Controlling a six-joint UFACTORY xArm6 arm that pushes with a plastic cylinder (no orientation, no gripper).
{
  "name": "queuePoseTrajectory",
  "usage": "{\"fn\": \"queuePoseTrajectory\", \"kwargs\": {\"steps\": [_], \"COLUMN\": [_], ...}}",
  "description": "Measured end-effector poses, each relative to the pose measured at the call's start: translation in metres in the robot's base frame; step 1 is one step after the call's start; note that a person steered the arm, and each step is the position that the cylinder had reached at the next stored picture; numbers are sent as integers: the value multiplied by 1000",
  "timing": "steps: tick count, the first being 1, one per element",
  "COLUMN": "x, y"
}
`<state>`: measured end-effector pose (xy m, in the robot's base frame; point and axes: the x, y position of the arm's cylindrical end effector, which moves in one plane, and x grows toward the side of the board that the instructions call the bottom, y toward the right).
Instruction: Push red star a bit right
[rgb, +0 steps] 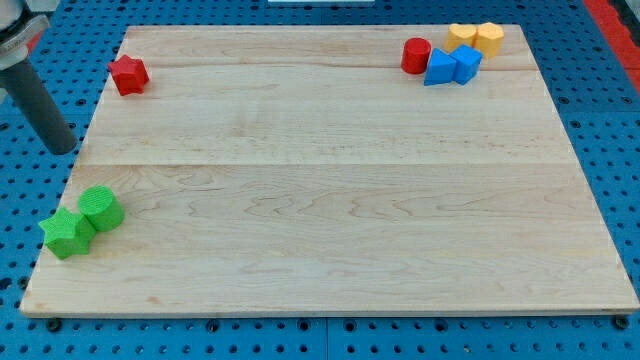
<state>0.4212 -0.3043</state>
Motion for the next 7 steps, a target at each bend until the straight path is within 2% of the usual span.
{"fn": "queuePoseTrajectory", "kwargs": {"steps": [3,4,5,7], "x": [1,-62,-103,-139], "y": [-1,0,18,83]}}
